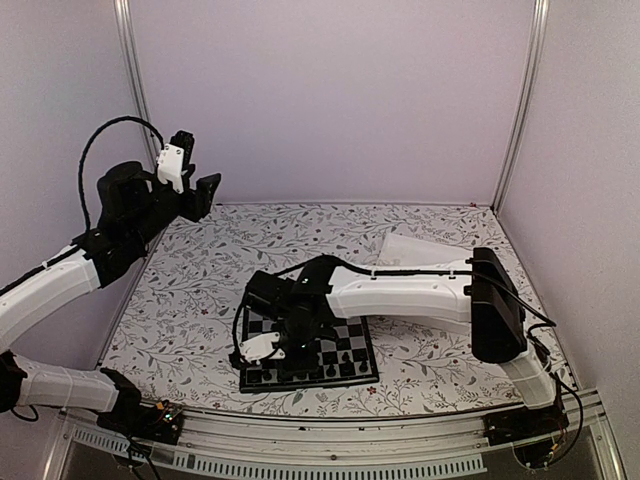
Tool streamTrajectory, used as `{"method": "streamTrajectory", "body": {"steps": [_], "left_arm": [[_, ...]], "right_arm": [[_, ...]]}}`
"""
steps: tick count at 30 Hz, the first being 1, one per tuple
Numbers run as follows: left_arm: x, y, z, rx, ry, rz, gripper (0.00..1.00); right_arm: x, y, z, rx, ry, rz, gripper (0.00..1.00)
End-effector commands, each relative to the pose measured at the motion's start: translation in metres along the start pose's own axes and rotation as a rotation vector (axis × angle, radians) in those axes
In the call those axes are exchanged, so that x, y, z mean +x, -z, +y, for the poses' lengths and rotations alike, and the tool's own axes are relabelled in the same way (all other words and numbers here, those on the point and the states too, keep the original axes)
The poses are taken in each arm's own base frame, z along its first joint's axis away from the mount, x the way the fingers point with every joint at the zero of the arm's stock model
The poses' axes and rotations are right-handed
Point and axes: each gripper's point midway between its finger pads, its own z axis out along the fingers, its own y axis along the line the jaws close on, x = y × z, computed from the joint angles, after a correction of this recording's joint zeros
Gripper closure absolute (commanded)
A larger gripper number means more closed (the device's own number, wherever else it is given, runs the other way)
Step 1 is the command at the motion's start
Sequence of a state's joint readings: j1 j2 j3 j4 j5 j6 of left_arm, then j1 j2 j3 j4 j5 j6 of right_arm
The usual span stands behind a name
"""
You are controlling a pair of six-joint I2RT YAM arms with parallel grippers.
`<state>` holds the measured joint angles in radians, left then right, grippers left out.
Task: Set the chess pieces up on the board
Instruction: Place the chess piece on the chessboard.
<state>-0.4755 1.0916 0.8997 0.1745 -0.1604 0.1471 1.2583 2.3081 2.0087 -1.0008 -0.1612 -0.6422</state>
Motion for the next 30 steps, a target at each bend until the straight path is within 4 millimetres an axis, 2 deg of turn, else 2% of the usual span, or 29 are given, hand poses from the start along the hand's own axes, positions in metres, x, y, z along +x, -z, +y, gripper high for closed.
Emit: {"method": "streamTrajectory", "body": {"steps": [1,9,22,26,30], "left_arm": [[-0.004,0.004,-0.001,0.013,0.000,-0.022,0.36],[-0.006,0.005,-0.001,0.017,0.000,-0.027,0.36],[-0.004,0.005,-0.001,0.016,-0.002,-0.024,0.36],[-0.005,0.005,-0.001,0.014,-0.004,-0.025,0.36],[-0.005,0.005,-0.001,0.013,-0.006,-0.025,0.36]], "right_arm": [[0.001,-0.006,-0.006,0.019,-0.015,0.018,0.92],[0.003,-0.008,-0.007,0.025,-0.016,0.030,0.90],[0.001,-0.003,-0.010,0.039,-0.023,0.023,0.78],[-0.011,0.010,-0.010,0.041,-0.022,-0.014,0.74],[-0.024,0.041,-0.017,0.088,-0.008,-0.067,0.65]]}}
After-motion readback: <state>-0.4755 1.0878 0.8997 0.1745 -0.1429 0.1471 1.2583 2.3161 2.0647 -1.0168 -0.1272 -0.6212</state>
